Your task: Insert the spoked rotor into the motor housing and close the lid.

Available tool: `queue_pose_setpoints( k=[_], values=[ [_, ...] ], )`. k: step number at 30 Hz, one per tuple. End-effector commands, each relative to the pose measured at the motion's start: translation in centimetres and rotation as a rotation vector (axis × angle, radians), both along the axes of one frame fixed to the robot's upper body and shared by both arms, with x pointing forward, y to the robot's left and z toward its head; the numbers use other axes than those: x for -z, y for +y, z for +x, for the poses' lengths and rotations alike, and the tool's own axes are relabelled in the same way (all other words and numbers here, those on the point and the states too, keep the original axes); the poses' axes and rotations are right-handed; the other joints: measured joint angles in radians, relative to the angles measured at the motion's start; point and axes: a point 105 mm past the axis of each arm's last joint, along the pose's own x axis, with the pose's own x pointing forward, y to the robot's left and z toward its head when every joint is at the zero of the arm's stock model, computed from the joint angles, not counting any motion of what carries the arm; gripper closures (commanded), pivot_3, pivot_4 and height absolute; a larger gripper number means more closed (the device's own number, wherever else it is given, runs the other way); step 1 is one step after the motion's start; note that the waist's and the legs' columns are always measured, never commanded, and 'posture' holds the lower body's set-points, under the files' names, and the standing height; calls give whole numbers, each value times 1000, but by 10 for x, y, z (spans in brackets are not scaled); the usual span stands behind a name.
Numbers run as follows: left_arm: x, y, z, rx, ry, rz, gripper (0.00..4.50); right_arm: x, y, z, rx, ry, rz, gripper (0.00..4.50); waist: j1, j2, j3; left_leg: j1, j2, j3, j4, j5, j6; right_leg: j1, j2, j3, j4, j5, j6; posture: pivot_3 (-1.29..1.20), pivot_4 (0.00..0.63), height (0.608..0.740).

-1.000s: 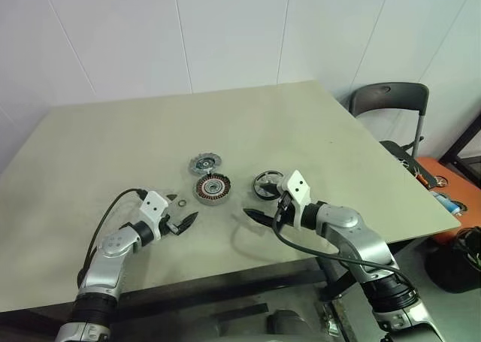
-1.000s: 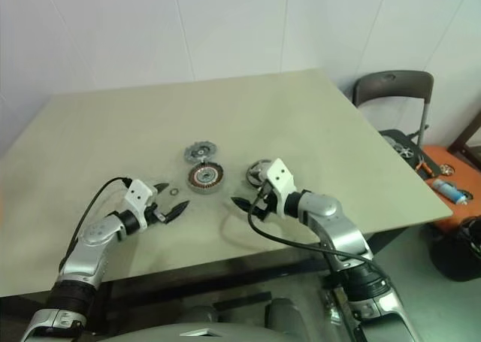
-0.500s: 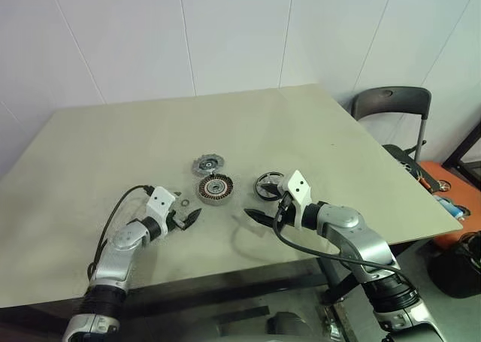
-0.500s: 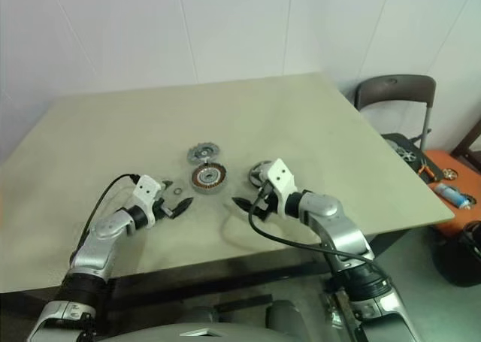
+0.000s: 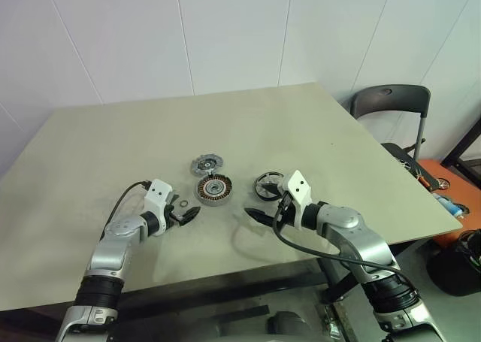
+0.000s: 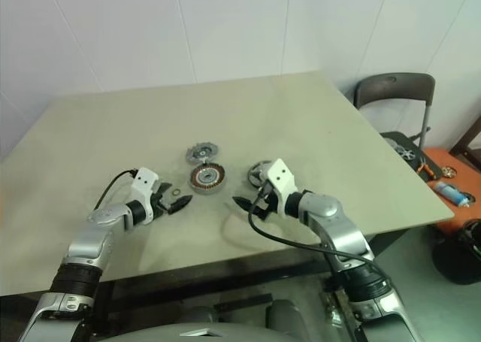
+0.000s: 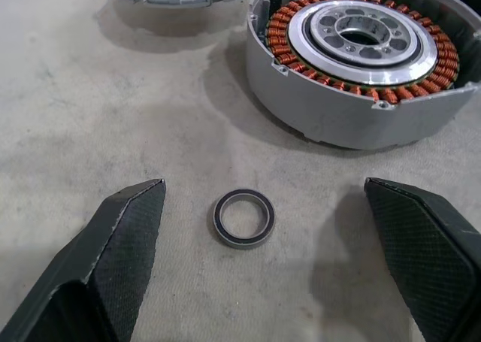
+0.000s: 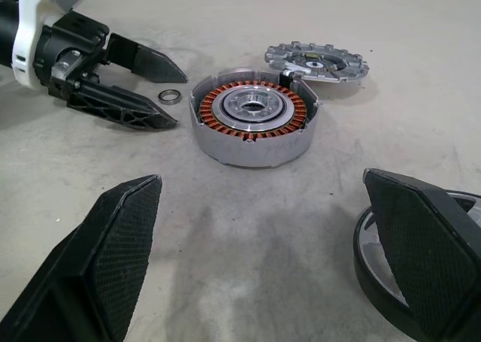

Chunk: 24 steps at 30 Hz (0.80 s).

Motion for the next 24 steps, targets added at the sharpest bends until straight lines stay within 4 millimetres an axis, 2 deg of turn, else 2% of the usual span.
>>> queue_pose_setpoints(
  k=[1, 4, 10, 18, 21, 24],
  values=[
    [21, 3, -11, -9, 117, -3, 20, -15, 1, 1, -6, -66, 6, 8, -1, 0, 0, 0, 0, 0, 0, 0, 0, 0, 0, 0, 0, 0, 0, 0, 0, 740],
    [36, 5, -16, -1, 137, 13, 20, -15, 2, 0, -8, -67, 4, 8, -1, 0, 0, 0, 0, 0, 0, 0, 0, 0, 0, 0, 0, 0, 0, 0, 0, 740],
    [53, 7, -23, 39, 124, 74, 20, -15, 1, 0, -6, -70, -3, 8, 0, 3, -2, 1, 0, 0, 0, 0, 0, 1, 0, 0, 0, 0, 0, 0, 0, 740],
    [56, 17, -19, 20, 108, 113, 20, -15, 2, 1, -2, -73, 2, 8, 1, 4, -2, 0, 0, 0, 0, 0, 0, 4, 0, 0, 0, -1, 0, 0, 0, 740],
    [56, 16, -19, 19, 89, 85, 625, -15, 2, 1, 0, -73, 1, 0, 1, 5, -2, 0, 0, 0, 0, 0, 0, 5, 0, 0, 0, -1, 0, 0, 0, 740],
    [61, 16, -23, 24, 105, 89, 1585, -15, 2, 1, 2, -73, 1, 0, -1, 5, -2, 1, 0, 0, 0, 0, 0, 6, 0, 0, 0, -1, 0, 0, 0, 740]
  ],
)
